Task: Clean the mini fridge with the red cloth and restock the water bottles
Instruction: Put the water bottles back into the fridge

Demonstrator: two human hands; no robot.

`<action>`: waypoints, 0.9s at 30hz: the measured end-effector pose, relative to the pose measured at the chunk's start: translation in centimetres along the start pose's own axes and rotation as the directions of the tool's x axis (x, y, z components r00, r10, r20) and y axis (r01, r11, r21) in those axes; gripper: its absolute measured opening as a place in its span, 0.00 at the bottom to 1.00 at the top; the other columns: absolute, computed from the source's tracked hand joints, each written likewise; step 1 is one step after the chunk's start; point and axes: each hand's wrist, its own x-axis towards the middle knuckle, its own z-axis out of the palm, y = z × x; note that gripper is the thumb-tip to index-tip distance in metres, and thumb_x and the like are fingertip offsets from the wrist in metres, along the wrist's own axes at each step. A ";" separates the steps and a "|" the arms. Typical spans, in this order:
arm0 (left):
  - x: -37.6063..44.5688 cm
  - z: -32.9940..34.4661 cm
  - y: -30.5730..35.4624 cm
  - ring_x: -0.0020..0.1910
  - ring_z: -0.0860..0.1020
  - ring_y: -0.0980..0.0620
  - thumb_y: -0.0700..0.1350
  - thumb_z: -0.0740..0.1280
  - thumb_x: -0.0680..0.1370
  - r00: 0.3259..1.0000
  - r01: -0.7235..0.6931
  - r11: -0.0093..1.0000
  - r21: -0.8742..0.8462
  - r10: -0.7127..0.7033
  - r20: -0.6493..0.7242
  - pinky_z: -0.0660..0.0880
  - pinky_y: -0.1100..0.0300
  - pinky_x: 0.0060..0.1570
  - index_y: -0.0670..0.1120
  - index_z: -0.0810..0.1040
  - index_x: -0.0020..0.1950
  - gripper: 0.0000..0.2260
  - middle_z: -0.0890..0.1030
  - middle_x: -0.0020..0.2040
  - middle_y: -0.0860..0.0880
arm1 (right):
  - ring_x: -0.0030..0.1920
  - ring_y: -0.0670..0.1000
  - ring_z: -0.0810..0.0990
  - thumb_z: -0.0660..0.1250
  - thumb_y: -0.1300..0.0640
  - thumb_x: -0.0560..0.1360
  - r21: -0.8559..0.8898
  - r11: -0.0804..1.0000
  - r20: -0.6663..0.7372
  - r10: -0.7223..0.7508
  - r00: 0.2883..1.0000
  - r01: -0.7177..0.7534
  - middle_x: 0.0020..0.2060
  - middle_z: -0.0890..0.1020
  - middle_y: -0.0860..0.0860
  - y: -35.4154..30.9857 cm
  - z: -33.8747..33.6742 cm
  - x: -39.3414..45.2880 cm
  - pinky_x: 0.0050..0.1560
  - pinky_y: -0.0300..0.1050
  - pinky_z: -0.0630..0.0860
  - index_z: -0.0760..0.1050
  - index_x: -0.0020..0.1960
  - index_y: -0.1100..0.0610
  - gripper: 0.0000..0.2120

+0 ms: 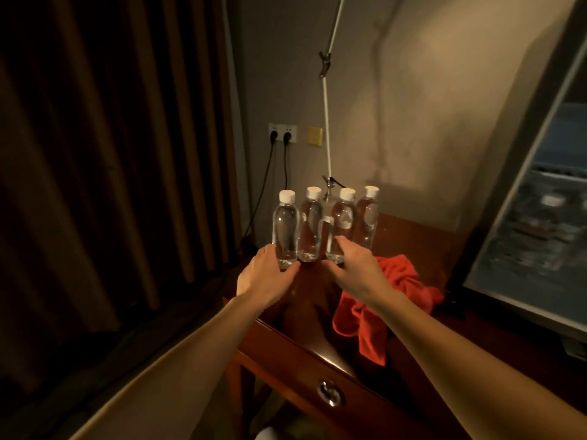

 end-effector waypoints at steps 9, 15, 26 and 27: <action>6.0 2.0 -1.1 0.60 0.77 0.47 0.58 0.74 0.71 0.997 0.078 0.968 -0.240 -0.081 -0.003 0.75 0.52 0.55 0.47 0.68 0.67 0.30 0.77 0.62 0.49 | 0.62 0.56 0.77 0.72 0.49 0.71 0.238 0.957 -0.063 0.185 0.981 -0.165 0.61 0.78 0.51 -0.1 4.9 6.8 0.61 0.53 0.74 0.65 0.67 0.51 0.29; 8.4 4.1 -1.4 0.58 0.78 0.50 0.55 0.75 0.71 0.998 0.063 0.944 -0.323 -0.066 0.001 0.73 0.60 0.49 0.47 0.68 0.69 0.31 0.78 0.61 0.50 | 0.56 0.55 0.79 0.71 0.49 0.71 0.354 0.905 -0.095 0.283 0.954 -0.234 0.55 0.79 0.51 0.9 7.0 8.6 0.57 0.50 0.75 0.63 0.64 0.50 0.26; 4.9 3.8 -2.2 0.49 0.82 0.57 0.62 0.77 0.62 0.993 0.031 0.913 -0.408 -0.074 -0.090 0.82 0.54 0.49 0.54 0.75 0.58 0.28 0.83 0.49 0.56 | 0.39 0.47 0.80 0.73 0.42 0.64 0.302 0.932 -0.202 0.269 0.942 -0.201 0.37 0.79 0.44 0.7 6.3 4.9 0.42 0.52 0.79 0.66 0.47 0.46 0.20; 4.3 3.6 -1.9 0.48 0.82 0.58 0.60 0.78 0.63 0.993 0.014 0.910 -0.415 -0.061 -0.102 0.82 0.56 0.47 0.54 0.76 0.57 0.26 0.83 0.47 0.56 | 0.38 0.47 0.80 0.73 0.41 0.64 0.278 0.940 -0.209 0.261 0.942 -0.199 0.36 0.79 0.44 0.7 5.8 4.2 0.41 0.51 0.79 0.66 0.46 0.46 0.20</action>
